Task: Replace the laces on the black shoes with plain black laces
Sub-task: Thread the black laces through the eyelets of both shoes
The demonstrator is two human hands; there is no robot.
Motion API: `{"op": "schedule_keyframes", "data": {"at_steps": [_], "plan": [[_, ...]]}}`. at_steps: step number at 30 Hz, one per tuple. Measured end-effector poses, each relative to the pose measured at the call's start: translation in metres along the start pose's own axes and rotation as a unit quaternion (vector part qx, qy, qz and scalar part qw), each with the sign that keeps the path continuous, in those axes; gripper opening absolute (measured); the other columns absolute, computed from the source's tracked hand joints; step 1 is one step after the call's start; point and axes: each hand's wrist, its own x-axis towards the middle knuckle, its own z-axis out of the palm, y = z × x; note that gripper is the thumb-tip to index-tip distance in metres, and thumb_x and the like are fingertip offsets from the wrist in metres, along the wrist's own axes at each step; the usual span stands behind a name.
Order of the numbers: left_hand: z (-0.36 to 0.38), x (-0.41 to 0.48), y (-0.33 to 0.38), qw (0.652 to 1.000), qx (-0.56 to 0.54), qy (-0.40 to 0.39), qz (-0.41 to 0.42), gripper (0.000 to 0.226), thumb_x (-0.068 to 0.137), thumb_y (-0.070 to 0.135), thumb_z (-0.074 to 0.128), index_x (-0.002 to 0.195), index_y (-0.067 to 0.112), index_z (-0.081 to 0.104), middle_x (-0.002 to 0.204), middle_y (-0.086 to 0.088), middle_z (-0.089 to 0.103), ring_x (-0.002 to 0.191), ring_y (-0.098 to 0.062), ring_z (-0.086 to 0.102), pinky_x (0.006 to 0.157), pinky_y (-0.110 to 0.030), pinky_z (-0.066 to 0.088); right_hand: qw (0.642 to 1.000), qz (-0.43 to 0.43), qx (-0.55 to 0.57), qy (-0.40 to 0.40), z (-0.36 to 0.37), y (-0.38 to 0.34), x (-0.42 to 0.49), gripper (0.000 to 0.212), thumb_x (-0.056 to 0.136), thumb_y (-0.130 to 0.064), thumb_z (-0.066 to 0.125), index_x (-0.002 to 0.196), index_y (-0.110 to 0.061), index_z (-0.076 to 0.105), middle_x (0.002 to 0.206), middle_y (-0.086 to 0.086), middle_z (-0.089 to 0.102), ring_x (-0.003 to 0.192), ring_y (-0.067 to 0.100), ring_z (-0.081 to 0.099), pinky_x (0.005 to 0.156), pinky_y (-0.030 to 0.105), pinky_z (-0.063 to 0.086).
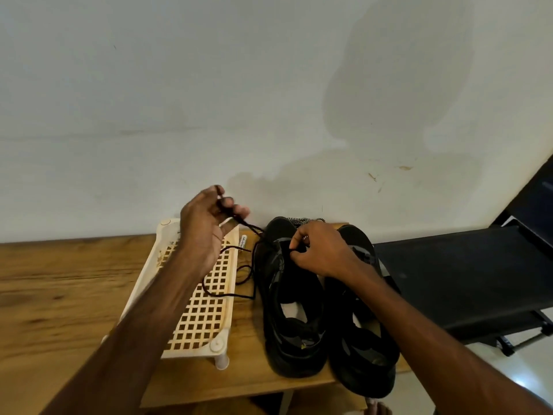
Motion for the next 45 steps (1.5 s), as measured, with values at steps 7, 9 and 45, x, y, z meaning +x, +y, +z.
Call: {"op": "schedule_keyframes", "data": {"at_steps": [7, 9, 45], "plan": [[-0.017, -0.014, -0.043, 0.684, 0.697, -0.122, 0.178, 0.013, 0.088, 0.045, 0.071, 0.099, 0.038, 0.071, 0.088, 0.021, 0.067, 0.081, 0.000, 0.063, 0.062, -0.020, 0.037, 0.996, 0.006, -0.072, 0.049, 0.003, -0.008, -0.005, 0.027, 0.081, -0.031, 0.072, 0.105, -0.027, 0.064, 0.110, -0.005, 0.061, 0.111, 0.019, 0.056, 0.101, 0.044, 0.048], [-0.014, -0.015, -0.053, 0.640, 0.729, -0.121, 0.208, 0.017, 0.088, 0.042, 0.072, 0.103, 0.036, 0.076, 0.095, 0.016, 0.073, 0.086, -0.008, 0.066, 0.064, -0.023, 0.036, 0.996, 0.024, -0.074, 0.045, 0.001, -0.009, -0.007, 0.037, 0.082, -0.033, 0.073, 0.116, -0.023, 0.063, 0.117, -0.001, 0.060, 0.116, 0.021, 0.054, 0.102, 0.045, 0.048], [-0.012, 0.014, -0.051, 0.727, 0.667, -0.138, 0.086, 0.018, 0.097, 0.035, 0.063, 0.085, 0.026, 0.072, 0.073, 0.009, 0.068, 0.071, -0.012, 0.065, 0.062, -0.023, 0.045, 0.990, 0.102, -0.019, 0.095, 0.010, -0.006, -0.009, 0.021, 0.079, -0.021, 0.067, 0.069, -0.003, 0.069, 0.061, 0.008, 0.066, 0.062, 0.021, 0.068, 0.049, 0.025, 0.047]]}}
